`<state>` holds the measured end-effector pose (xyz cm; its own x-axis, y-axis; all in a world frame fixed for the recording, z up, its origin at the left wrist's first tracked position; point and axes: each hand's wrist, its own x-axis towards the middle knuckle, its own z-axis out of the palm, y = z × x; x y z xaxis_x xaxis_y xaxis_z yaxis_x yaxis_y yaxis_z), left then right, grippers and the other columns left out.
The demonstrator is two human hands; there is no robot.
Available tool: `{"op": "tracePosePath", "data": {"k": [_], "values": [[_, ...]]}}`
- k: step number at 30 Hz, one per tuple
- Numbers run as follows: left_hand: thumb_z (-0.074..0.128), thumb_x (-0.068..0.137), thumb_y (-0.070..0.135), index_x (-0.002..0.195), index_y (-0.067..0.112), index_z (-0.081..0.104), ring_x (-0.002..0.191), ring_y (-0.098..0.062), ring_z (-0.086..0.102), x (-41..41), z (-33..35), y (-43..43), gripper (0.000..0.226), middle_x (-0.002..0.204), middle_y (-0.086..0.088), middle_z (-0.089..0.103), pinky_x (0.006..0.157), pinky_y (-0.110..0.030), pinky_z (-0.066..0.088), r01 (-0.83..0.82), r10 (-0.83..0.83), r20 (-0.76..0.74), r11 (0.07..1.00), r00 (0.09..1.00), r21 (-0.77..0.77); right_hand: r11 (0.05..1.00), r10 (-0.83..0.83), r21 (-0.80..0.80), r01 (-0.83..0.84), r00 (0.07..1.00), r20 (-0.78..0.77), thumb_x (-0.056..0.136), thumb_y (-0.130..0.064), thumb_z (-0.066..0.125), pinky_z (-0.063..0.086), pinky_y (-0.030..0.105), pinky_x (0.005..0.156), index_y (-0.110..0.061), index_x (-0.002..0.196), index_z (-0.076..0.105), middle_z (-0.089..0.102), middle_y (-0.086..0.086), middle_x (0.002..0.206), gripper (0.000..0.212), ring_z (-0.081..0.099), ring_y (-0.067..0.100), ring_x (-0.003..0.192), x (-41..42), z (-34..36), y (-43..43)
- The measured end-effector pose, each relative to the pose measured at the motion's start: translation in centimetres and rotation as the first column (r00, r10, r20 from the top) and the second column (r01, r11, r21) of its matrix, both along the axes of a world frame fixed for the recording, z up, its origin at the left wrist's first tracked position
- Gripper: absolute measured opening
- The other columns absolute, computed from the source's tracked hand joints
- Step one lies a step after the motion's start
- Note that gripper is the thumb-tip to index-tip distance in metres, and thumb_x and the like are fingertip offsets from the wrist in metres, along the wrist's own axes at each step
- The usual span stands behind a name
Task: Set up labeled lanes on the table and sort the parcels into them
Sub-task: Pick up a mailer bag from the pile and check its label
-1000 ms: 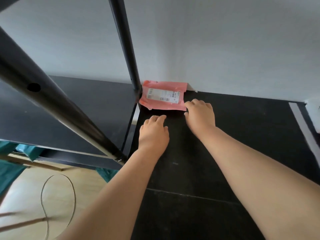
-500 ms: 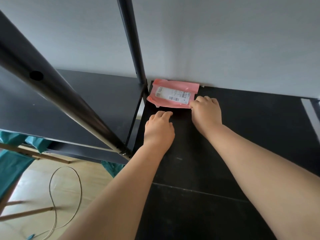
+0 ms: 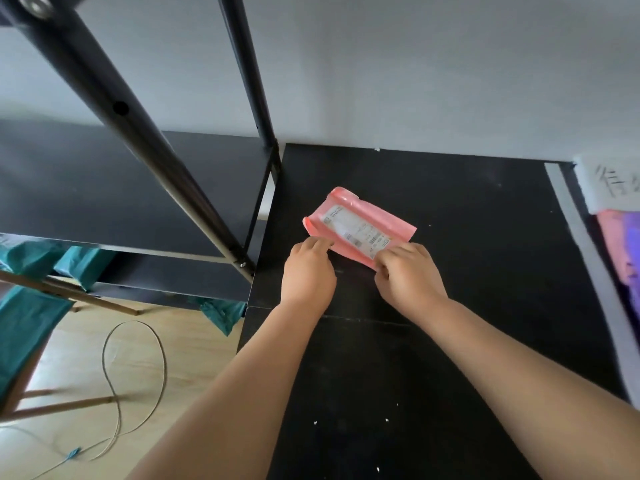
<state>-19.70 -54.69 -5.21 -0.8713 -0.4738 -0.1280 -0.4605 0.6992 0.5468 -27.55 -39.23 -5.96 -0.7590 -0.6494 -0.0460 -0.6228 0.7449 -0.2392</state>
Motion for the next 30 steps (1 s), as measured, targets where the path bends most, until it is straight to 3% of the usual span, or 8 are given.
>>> {"op": "tracePosePath", "data": {"k": [2, 6, 10, 14, 17, 20, 24, 30], "values": [[0.044, 0.099, 0.005, 0.138, 0.014, 0.053, 0.129, -0.024, 0.044, 0.2, 0.3, 0.3, 0.041, 0.14, -0.004, 0.054, 0.103, -0.037, 0.041, 0.013, -0.013, 0.0, 0.999, 1.0, -0.029, 0.999, -0.004, 0.042, 0.005, 1.0, -0.012, 0.095, -0.024, 0.055, 0.041, 0.032, 0.103, -0.019, 0.097, 0.072, 0.07, -0.002, 0.109, 0.018, 0.061, 0.017, 0.105, 1.1, 0.0, 1.2], [0.045, 0.099, 0.006, 0.14, 0.013, 0.051, 0.133, -0.021, 0.04, -0.1, 0.7, 1.0, 0.043, 0.142, -0.002, 0.052, 0.102, -0.036, 0.043, 0.063, -0.061, 0.028, 0.995, 0.998, -0.074, 0.988, -0.028, 0.153, 0.035, 0.999, -0.047, 0.093, -0.019, 0.048, 0.041, 0.033, 0.099, -0.017, 0.092, 0.074, 0.072, -0.001, 0.093, 0.027, 0.061, 0.018, 0.091, 1.5, 0.0, 2.9], [0.049, 0.095, 0.002, 0.145, 0.015, 0.044, 0.138, -0.021, 0.036, -1.3, 0.4, 1.7, 0.052, 0.149, -0.002, 0.043, 0.109, -0.035, 0.037, 0.193, -0.178, 0.127, 0.974, 0.976, -0.118, 0.987, -0.107, 0.112, 0.113, 0.993, -0.058, 0.091, -0.015, 0.047, 0.04, 0.032, 0.095, -0.018, 0.083, 0.07, 0.069, -0.002, 0.085, 0.025, 0.058, 0.017, 0.084, 0.8, 0.0, 3.0], [0.048, 0.096, 0.001, 0.154, 0.018, 0.024, 0.152, -0.021, 0.006, -3.6, -1.0, 1.6, 0.065, 0.164, 0.001, 0.014, 0.123, -0.038, 0.008, 0.368, -0.308, 0.263, 0.902, 0.914, -0.225, 0.987, -0.12, 0.105, 0.119, 0.993, -0.006, 0.095, -0.023, 0.049, 0.035, 0.034, 0.104, -0.02, 0.111, 0.069, 0.067, -0.003, 0.112, 0.026, 0.058, 0.018, 0.106, 0.4, -0.4, 2.8], [0.043, 0.098, 0.002, 0.157, 0.019, 0.011, 0.153, -0.022, -0.003, -4.5, -2.0, 1.5, 0.069, 0.166, 0.001, 0.004, 0.123, -0.041, 0.0, 0.486, -0.366, 0.407, 0.839, 0.837, -0.245, 0.977, -0.109, 0.183, 0.109, 0.994, -0.009, 0.1, -0.028, 0.048, 0.031, 0.035, 0.111, -0.024, 0.131, 0.058, 0.058, -0.004, 0.131, 0.033, 0.05, 0.018, 0.122, 0.3, -0.7, 2.9], [0.045, 0.094, 0.001, 0.155, 0.02, 0.022, 0.149, -0.025, 0.018, -4.3, -2.5, 1.5, 0.069, 0.162, -0.001, 0.022, 0.122, -0.04, 0.012, 0.454, -0.332, 0.429, 0.864, 0.84, -0.219, 0.973, -0.145, 0.174, 0.149, 0.989, -0.031, 0.1, -0.027, 0.049, 0.032, 0.036, 0.11, -0.024, 0.134, 0.055, 0.057, -0.003, 0.132, 0.034, 0.05, 0.019, 0.122, 0.2, -1.2, 3.1], [0.049, 0.099, 0.023, 0.146, 0.021, 0.041, 0.135, -0.027, 0.035, -3.3, -2.9, 2.2, 0.047, 0.146, -0.003, 0.043, 0.109, -0.038, 0.033, 0.375, -0.265, 0.384, 0.893, 0.884, -0.247, 0.956, -0.251, 0.153, 0.249, 0.968, -0.011, 0.098, -0.022, 0.053, 0.029, 0.04, 0.114, -0.023, 0.136, 0.055, 0.055, 0.0, 0.135, 0.038, 0.046, 0.022, 0.128, 0.3, -1.5, 2.7], [0.047, 0.099, 0.048, 0.136, 0.019, 0.051, 0.122, -0.024, 0.044, -0.9, -2.8, 3.9, 0.047, 0.133, -0.005, 0.047, 0.092, -0.037, 0.045, 0.243, -0.168, 0.357, 0.954, 0.919, -0.176, 0.945, -0.266, 0.201, 0.259, 0.964, 0.008, 0.097, -0.024, 0.05, 0.027, 0.04, 0.109, -0.023, 0.125, 0.06, 0.058, -0.001, 0.118, 0.03, 0.046, 0.023, 0.119, 1.4, -1.8, 2.4]]}}
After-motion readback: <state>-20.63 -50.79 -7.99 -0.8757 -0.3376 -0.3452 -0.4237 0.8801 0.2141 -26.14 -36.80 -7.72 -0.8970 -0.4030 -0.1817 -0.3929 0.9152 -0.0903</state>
